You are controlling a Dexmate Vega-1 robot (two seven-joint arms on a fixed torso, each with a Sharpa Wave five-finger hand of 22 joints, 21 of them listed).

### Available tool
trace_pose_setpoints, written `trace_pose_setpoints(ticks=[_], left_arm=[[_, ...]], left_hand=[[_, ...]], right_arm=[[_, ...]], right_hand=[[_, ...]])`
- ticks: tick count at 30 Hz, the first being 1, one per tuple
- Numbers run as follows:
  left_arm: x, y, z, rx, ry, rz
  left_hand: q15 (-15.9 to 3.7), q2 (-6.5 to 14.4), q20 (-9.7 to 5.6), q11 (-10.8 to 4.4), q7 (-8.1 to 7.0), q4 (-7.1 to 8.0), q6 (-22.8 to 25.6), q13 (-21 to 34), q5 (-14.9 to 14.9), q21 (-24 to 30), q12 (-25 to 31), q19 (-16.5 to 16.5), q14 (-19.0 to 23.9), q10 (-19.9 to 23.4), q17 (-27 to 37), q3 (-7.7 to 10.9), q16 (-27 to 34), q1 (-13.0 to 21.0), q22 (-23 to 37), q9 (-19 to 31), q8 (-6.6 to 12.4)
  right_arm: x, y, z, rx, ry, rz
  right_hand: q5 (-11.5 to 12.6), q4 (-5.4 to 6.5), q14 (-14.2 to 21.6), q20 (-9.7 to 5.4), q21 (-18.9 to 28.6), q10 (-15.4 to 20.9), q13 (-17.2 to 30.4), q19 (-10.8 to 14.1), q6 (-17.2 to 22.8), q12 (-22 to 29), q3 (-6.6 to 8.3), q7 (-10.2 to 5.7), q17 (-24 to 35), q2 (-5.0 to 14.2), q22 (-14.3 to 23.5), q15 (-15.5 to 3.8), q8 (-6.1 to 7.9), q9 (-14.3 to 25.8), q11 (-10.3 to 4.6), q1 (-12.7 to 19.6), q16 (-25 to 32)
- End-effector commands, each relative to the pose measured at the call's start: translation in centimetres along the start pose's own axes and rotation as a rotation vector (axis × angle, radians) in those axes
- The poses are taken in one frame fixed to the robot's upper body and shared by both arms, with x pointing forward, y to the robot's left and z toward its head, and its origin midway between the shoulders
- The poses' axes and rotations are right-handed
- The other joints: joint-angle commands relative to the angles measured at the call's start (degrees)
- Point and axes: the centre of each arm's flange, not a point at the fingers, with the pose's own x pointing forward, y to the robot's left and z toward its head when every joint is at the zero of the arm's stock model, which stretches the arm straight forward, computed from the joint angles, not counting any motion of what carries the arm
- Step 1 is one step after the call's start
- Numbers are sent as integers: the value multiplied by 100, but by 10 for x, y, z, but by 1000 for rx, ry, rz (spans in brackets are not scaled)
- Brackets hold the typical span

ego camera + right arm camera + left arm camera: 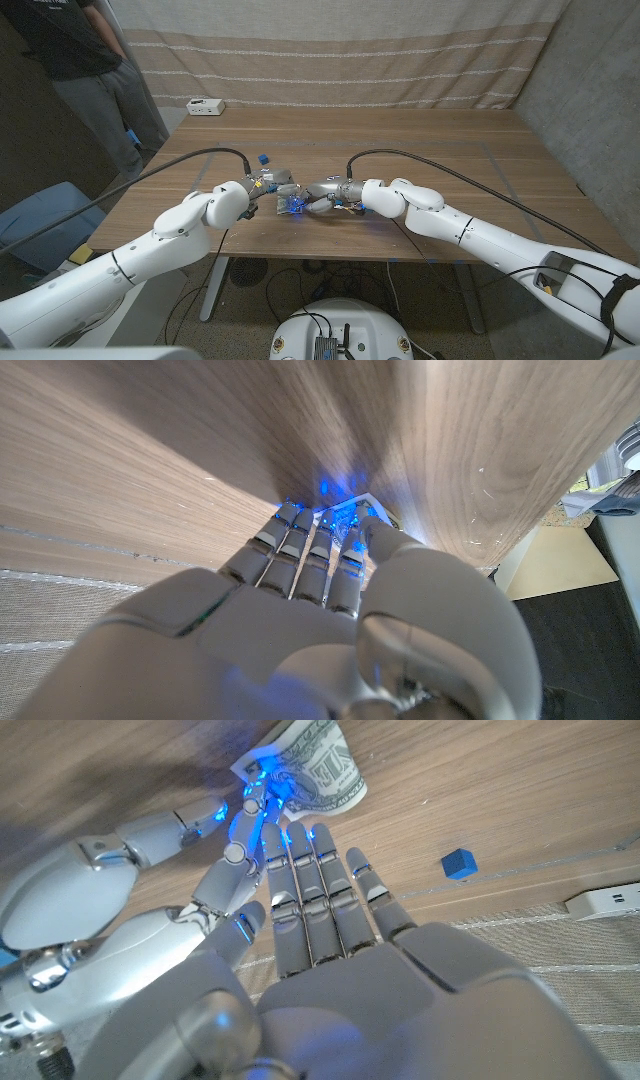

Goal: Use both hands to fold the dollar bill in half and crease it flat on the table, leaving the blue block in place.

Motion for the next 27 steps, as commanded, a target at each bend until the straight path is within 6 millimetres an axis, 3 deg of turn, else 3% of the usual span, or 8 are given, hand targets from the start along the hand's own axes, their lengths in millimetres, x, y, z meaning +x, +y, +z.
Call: trace_pose_setpoints(ticks=[1,9,12,20,22,27], left_arm=[[-4,6,-4,-65,-39,72],[-4,4,-9,-101,-47,91],[-4,3,-11,-128,-56,98],[-7,1,-19,-259,-98,156],[-7,0,-22,-304,-110,173],[-10,-3,-29,-405,-135,224]], left_hand=[[-5,143,54,1,-103,-49,-265,107,-17,55,47,-19,-154,-159,155,2,31,104,33,77,-80],[29,92,87,-27,-269,-39,-788,252,-9,72,4,-159,-542,-628,260,72,-129,152,42,155,-218],[42,67,102,-54,-363,-50,-975,289,0,71,-48,-219,-653,-856,251,109,-206,159,43,169,-266],[60,4,126,-99,-426,-84,-1191,338,18,87,-175,-292,-910,-1267,149,173,-408,148,43,164,-299],[66,-16,146,-127,-483,-100,-1356,347,22,89,-229,-324,-996,-1399,101,187,-474,137,42,151,-341],[112,-66,175,-100,-564,-148,-1674,351,18,78,-371,-414,-1192,-1690,0,187,-603,106,31,120,-389]], right_arm=[[-1,-5,-1,23,-27,-33],[-10,-14,-4,67,-65,-139],[-16,-18,-6,67,-79,-205],[-29,-25,-11,93,-101,-356],[-31,-26,-13,111,-101,-374],[-35,-28,-20,142,-90,-411]], right_hand=[[-17,-22,93,49,24,-13,12,39,10,-11,10,-10,0,-15,15,-370,4,12,69,63,47],[-27,-50,147,86,34,-213,14,66,-290,-71,-17,-34,1,-58,14,-280,-84,10,165,82,75],[-36,-67,147,112,30,-278,15,58,-343,-87,-38,-41,-1,-80,13,-268,-86,10,163,83,75],[-54,-108,119,145,22,-355,16,39,-381,-95,-88,-69,-13,-129,12,-266,-68,10,110,80,60],[-61,-122,103,150,15,-453,16,24,-407,-116,-109,-98,-14,-122,11,-278,-62,10,42,79,56],[-72,-111,34,147,8,-511,17,7,-458,-116,-151,-113,-11,-118,11,-277,-63,10,86,46,32]])
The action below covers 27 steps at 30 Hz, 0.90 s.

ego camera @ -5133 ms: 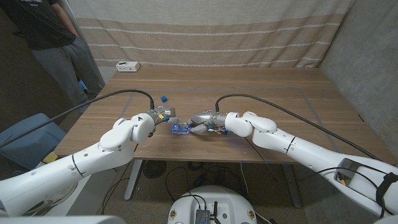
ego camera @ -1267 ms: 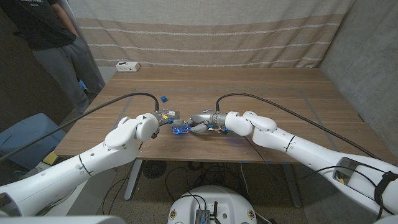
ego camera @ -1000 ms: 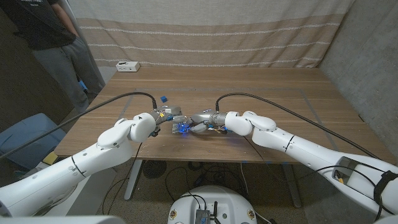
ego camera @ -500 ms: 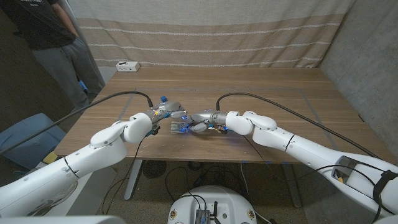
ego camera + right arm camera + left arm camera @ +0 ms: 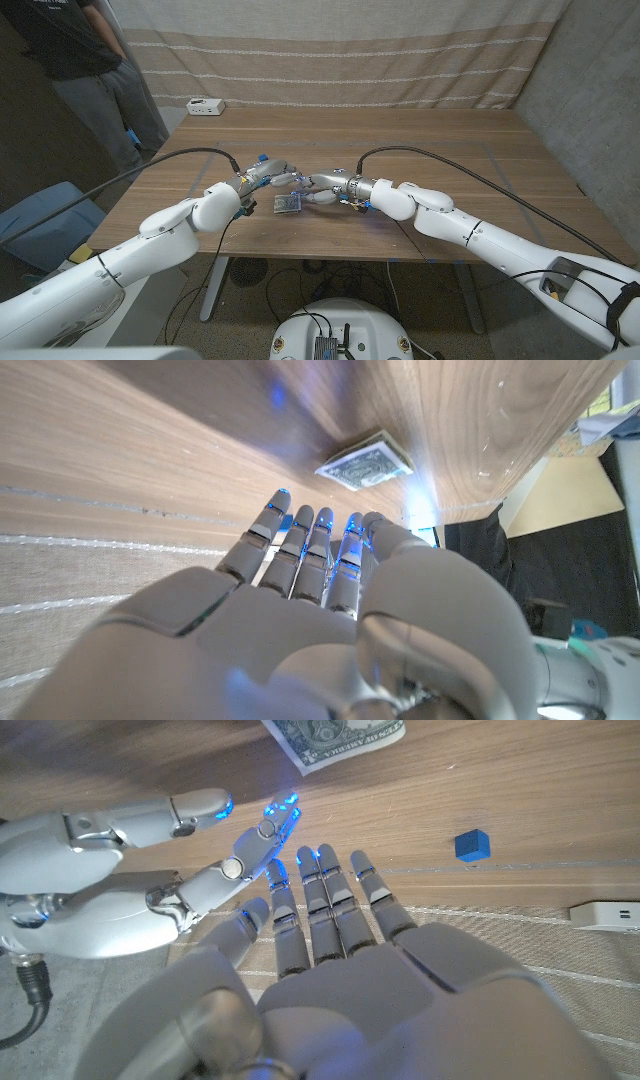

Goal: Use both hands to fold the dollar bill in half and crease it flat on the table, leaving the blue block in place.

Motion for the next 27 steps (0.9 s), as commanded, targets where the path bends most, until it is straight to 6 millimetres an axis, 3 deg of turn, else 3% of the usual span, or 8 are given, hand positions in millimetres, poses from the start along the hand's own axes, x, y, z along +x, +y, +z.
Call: trace_pose_setpoints(ticks=[1,6,17,21,23,27], left_arm=[[-8,-2,-15,-234,-57,110],[-10,-4,-21,-335,-83,153],[-11,-9,-28,-482,-128,217],[-10,-10,-28,-510,-144,242],[-10,-11,-29,-536,-160,264],[-12,-12,-29,-556,-181,323]], left_hand=[[34,-79,15,19,-62,-33,-269,6,27,16,-115,-72,-146,-224,-72,15,-92,-12,2,-14,-44],[62,-115,-7,38,-196,-89,-1036,-114,-13,-5,-452,-181,-612,-770,-258,-25,-303,-103,-39,-113,-102],[90,-137,-207,78,-302,-88,-1684,-270,-100,-88,-709,-394,-1103,-1167,-477,-66,-407,-242,-97,-269,-97],[94,-137,-277,25,-432,-99,-1958,-357,-152,-123,-820,-468,-1306,-1411,-576,-90,-423,-286,-122,-350,-104],[74,-157,-286,15,-510,-83,-2243,-434,-218,-147,-867,-509,-1451,-1562,-636,-159,-415,-354,-141,-417,-122],[41,-369,-400,-127,-733,43,-2754,-650,-507,-257,-934,-698,-1887,-2054,-774,-463,-428,-701,-184,-571,-98]], right_arm=[[-12,-14,-11,64,-1,-161],[-15,-17,-21,144,16,-182],[-23,-18,-42,300,48,-230],[-27,-18,-49,348,67,-251],[-29,-18,-52,370,78,-260],[-33,-19,-60,396,118,-281]], right_hand=[[-14,13,-89,1,0,-112,18,-39,-88,-7,-48,-13,18,-39,1,-275,19,10,-17,-58,-17],[-29,73,-163,4,-9,-199,19,-65,-191,-6,-119,-24,32,-33,1,-259,12,11,4,-149,-38],[-37,144,-265,-11,-21,-303,19,-100,-334,7,-223,49,42,-36,1,-205,13,11,93,-280,-72],[-34,147,-284,-18,-28,-334,19,-121,-358,4,-233,62,43,-29,1,-187,15,10,88,-291,-79],[-35,163,-350,-8,-35,-377,19,-142,-406,2,-262,83,41,-39,1,-150,12,10,124,-329,-108],[-52,221,-480,179,-76,-606,17,-278,-641,-15,-426,90,14,-168,0,-68,0,8,174,-528,-186]])
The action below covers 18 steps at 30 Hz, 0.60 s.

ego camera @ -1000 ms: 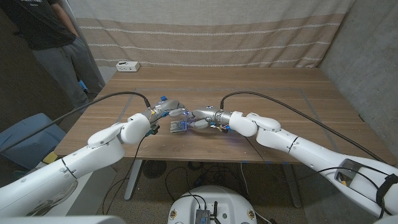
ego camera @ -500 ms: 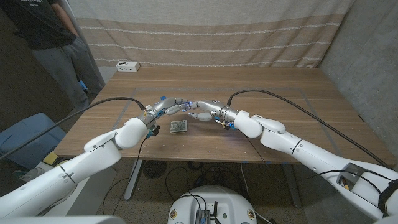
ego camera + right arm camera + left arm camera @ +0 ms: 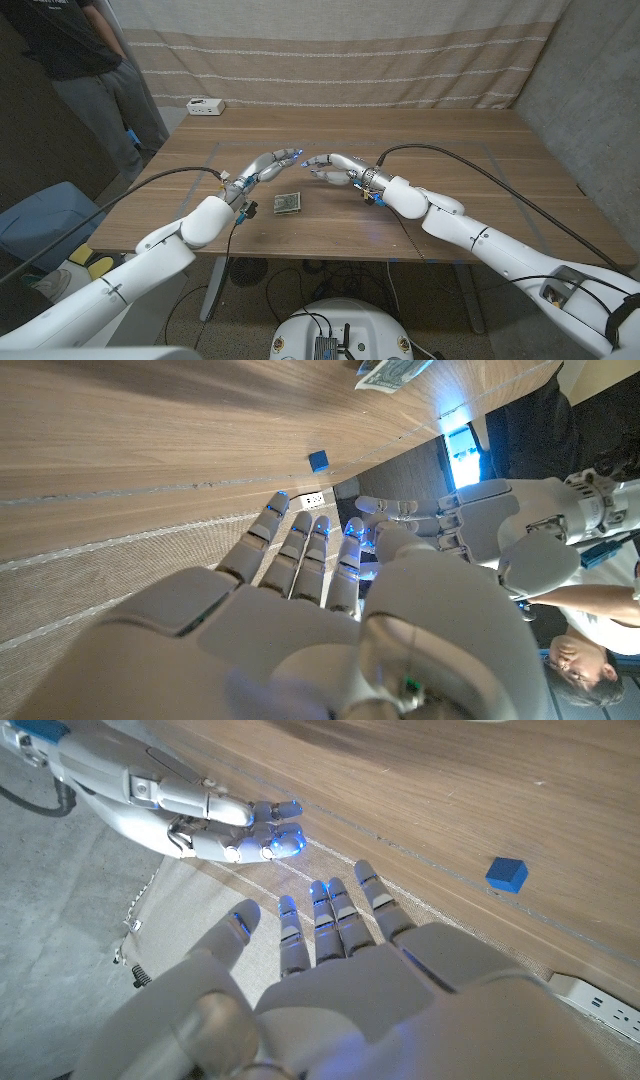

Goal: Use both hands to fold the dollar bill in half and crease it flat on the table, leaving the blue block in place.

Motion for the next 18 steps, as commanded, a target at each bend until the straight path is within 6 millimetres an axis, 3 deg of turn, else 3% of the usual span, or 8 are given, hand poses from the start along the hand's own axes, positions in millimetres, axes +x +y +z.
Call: trace_pose_setpoints(ticks=[1,4,9,18], left_arm=[[-4,1,-4,-115,-76,129],[-6,3,-4,-127,-84,152],[-7,4,-6,-144,-83,159],[-4,2,-13,-215,-81,149]], left_hand=[[-31,-140,-59,-176,-224,98,-511,-217,-280,-121,-64,-224,-492,-537,-142,-249,-57,-322,-30,-136,28],[-60,-140,-73,-261,-333,72,-722,-315,-347,-192,-71,-348,-697,-774,-210,-265,-69,-347,-43,-173,18],[-114,-157,-107,-339,-417,4,-943,-437,-386,-237,-69,-394,-891,-1032,-271,-281,-69,-346,-53,-203,15],[-177,-135,-165,-389,-333,-24,-1119,-562,-411,-277,-41,-427,-1124,-1160,-294,-292,-75,-364,-59,-224,29]], right_arm=[[-11,-10,-23,118,83,-75],[-14,-14,-30,152,100,-103],[-18,-18,-38,191,116,-135],[-24,-23,-53,324,117,-189]], right_hand=[[-28,49,-141,170,-42,-236,16,-134,-225,8,-190,23,-11,-121,-1,-64,1,7,9,-237,-102],[-32,80,-185,240,-48,-294,15,-170,-305,15,-259,45,-23,-144,-1,-32,4,5,46,-335,-132],[-27,76,-234,220,-66,-409,13,-242,-447,4,-311,60,-42,-149,-2,7,-12,3,88,-396,-166],[-28,153,-326,180,-71,-573,9,-315,-622,5,-418,66,-53,-137,-2,36,-1,-1,123,-589,-219]])
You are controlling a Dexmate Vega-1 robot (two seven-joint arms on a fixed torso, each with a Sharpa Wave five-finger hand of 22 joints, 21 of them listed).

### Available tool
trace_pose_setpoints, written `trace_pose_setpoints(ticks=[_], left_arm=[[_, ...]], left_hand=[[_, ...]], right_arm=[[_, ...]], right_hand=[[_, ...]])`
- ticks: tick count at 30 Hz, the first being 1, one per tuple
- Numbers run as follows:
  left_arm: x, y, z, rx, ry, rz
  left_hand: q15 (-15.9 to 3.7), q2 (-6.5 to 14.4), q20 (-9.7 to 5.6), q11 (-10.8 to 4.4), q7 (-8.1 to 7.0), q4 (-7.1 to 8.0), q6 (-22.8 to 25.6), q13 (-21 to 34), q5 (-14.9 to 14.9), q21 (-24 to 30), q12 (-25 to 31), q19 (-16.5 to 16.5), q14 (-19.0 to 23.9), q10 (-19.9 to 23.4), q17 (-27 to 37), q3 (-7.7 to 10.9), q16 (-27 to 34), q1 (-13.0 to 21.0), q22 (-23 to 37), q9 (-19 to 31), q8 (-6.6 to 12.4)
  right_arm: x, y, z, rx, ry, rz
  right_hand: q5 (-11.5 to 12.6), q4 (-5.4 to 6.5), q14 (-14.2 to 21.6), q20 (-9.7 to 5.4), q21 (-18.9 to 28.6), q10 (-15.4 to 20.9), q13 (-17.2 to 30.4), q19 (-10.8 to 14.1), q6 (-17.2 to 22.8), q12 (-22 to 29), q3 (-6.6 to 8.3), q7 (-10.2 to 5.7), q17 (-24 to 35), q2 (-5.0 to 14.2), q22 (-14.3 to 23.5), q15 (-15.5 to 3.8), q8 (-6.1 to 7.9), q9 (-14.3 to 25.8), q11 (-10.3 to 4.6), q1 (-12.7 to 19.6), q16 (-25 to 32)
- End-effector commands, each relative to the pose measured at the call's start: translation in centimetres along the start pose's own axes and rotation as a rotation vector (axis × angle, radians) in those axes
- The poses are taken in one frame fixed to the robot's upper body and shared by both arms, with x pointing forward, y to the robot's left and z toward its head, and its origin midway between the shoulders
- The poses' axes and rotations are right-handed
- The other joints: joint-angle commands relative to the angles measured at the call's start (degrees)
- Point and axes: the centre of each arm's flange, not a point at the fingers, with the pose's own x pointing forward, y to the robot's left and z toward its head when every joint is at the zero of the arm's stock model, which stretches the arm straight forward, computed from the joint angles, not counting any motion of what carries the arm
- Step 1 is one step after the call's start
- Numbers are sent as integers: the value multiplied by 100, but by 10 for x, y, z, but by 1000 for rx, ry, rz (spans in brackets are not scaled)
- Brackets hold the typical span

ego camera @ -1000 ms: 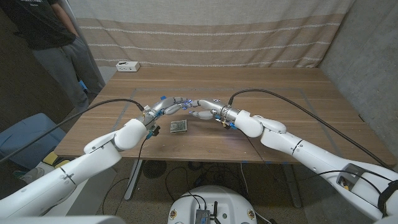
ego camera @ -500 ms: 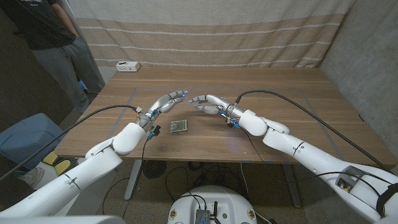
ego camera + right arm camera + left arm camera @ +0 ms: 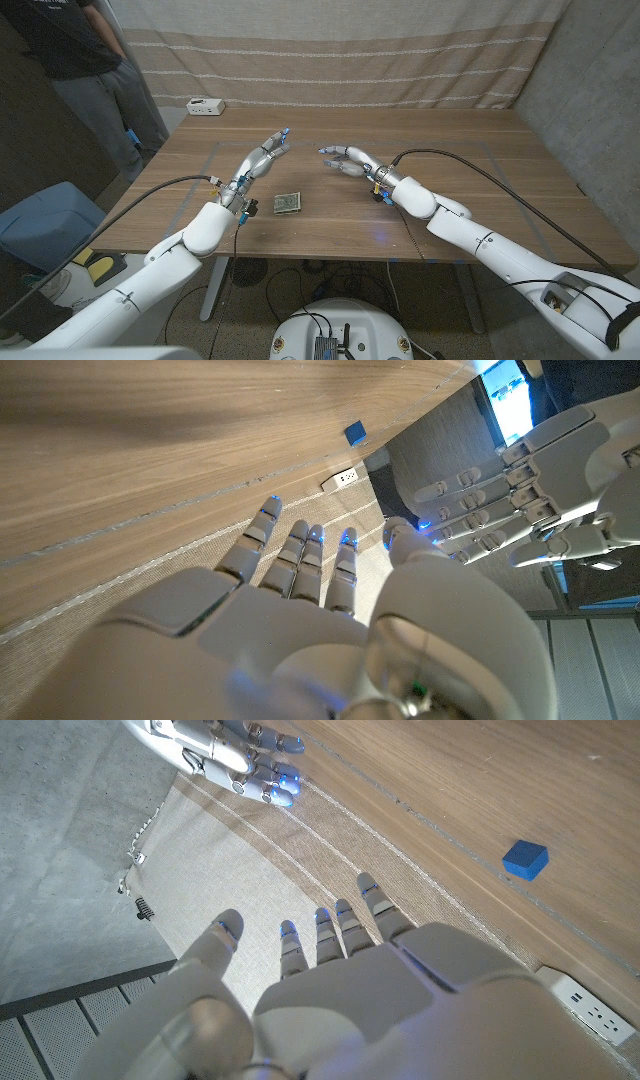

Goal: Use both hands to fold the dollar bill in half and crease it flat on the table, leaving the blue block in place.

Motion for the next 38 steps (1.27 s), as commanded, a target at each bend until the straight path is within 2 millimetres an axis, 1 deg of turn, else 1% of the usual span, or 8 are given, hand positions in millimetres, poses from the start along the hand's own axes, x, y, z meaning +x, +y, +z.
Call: trace_pose_setpoints(ticks=[1,9,11,16,19,26,32,38], left_arm=[[2,0,-8,-91,-6,16],[12,-1,-19,-144,5,-7],[16,-1,-22,-155,5,-15],[25,-1,-29,-193,4,-31],[31,3,-32,-206,1,-40],[46,13,-41,-233,-13,-92],[53,25,-51,-234,10,-152],[52,35,-61,-254,44,-157]], left_hand=[[-35,23,-49,-15,10,-49,-77,-43,-40,-32,29,-22,-96,-59,-2,5,-4,-60,6,11,32],[-52,40,-83,-43,96,-32,-153,-118,-53,-61,34,-54,-189,-137,-3,-13,8,-102,4,2,36],[-65,47,-96,-49,115,-22,-174,-137,-54,-65,40,-54,-205,-143,-2,-19,14,-116,3,0,37],[-67,75,-91,-28,146,13,-192,-188,-53,-80,50,-62,-235,-175,1,-32,30,-159,3,-4,49],[-71,80,-101,-41,142,18,-190,-215,-52,-84,58,-58,-235,-181,-3,-37,37,-170,2,-6,57],[-75,93,-101,-17,174,26,-173,-262,-49,-95,77,-58,-239,-175,-10,-42,46,-188,2,-8,74],[-67,103,-93,6,200,32,-183,-294,-48,-106,75,-67,-266,-202,-14,-44,41,-198,2,-9,74],[-40,108,-81,34,242,65,-292,-344,-49,-134,55,-107,-375,-311,-10,-66,22,-245,4,-9,48]], right_arm=[[-6,-13,-20,168,20,-75],[-11,-23,-29,268,24,-125],[-12,-25,-30,292,25,-136],[-16,-30,-35,341,32,-177],[-20,-34,-36,365,41,-218],[-31,-42,-38,403,68,-328],[-38,-40,-27,371,87,-411],[-34,-32,-9,388,48,-427]], right_hand=[[-7,31,-44,-3,-17,-49,9,-54,-77,6,-48,-5,16,8,-2,20,-3,11,49,-101,-11],[-4,58,-51,-27,-9,-42,7,-59,-96,30,-80,22,12,24,-2,56,16,9,97,-170,-20],[-1,58,-43,-40,-6,-16,6,-57,-94,45,-83,35,7,31,-2,65,24,9,132,-181,-21],[4,63,0,-52,2,0,5,-48,-85,58,-89,64,-3,36,-3,96,37,7,169,-208,-15],[8,57,22,-50,10,16,4,-35,-76,68,-85,82,-16,35,-3,122,46,6,174,-214,-18],[17,31,128,-12,36,100,1,22,-30,106,-72,128,-58,21,-4,162,73,3,257,-229,-17],[18,20,177,19,42,147,-1,32,17,123,-67,164,-85,8,-4,206,93,0,272,-250,-25],[29,-33,194,0,43,156,-3,35,36,123,-37,163,-109,25,-5,194,98,-2,266,-209,-38]])
